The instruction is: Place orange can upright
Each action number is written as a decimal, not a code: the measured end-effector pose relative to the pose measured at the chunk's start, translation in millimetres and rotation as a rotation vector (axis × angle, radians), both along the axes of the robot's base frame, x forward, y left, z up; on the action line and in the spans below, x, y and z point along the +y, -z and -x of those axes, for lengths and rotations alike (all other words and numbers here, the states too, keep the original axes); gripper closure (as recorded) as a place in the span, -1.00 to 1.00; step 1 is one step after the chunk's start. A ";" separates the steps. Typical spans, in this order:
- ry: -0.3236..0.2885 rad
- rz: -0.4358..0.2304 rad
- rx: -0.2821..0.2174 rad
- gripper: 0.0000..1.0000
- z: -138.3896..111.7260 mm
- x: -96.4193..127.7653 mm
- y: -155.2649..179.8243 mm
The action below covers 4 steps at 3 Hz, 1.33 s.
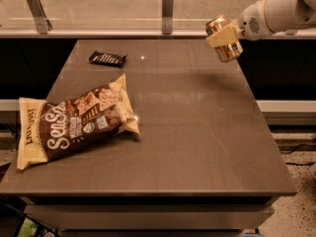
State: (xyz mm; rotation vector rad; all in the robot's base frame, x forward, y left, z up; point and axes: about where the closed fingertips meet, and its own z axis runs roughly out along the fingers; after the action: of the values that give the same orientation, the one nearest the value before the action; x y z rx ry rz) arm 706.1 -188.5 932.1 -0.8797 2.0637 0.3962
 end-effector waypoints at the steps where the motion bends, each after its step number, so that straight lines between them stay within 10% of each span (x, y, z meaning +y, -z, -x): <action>1: -0.009 -0.065 -0.031 1.00 0.3 -0.5 3.9; 4: -0.088 -0.212 -0.108 1.00 -11.8 9.0 11.1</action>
Offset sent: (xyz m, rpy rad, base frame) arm 0.0039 -0.0039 -0.0093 0.2029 -0.1008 0.0429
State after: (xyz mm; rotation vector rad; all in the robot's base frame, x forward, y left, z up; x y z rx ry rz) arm 717.9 -179.6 921.0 -0.8462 1.8506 0.5905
